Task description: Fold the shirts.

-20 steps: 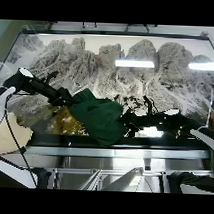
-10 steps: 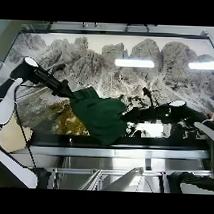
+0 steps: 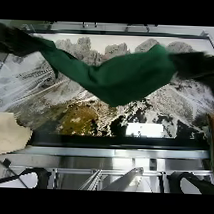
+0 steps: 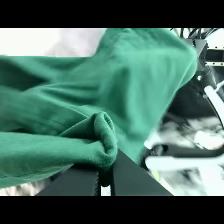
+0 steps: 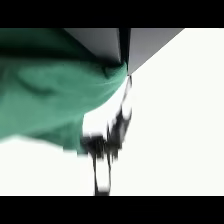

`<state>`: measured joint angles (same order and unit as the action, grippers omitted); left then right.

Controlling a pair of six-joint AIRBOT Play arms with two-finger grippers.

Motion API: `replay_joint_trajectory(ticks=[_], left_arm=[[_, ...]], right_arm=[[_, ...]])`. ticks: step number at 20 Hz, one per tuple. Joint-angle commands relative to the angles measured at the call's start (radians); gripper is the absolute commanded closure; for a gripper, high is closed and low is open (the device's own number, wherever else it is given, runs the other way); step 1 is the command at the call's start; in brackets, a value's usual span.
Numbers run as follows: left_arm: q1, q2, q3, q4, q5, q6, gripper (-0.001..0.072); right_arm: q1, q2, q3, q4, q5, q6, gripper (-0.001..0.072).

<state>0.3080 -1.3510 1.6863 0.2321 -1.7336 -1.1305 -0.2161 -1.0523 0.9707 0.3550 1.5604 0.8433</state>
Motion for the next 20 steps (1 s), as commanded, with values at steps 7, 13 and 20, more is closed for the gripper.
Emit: replay_joint_trajectory(ticks=[7,13,20], left_arm=[[0.321,0.455,0.001,0.017,0.121,0.045,0.0710],[-0.032,0.307,-0.185,0.183,0.124,0.045,0.0710],[-0.213,0.003,-0.412,0.581,0.284,0.057,0.0710]], right_arm=[[-0.227,0.465,0.022,-0.217,-0.377,-0.004,0.0682],[-0.038,0.354,0.013,-0.598,-0.423,0.062,0.0682],[0.192,-0.092,-0.005,-0.800,-0.740,0.061,0.0676]])
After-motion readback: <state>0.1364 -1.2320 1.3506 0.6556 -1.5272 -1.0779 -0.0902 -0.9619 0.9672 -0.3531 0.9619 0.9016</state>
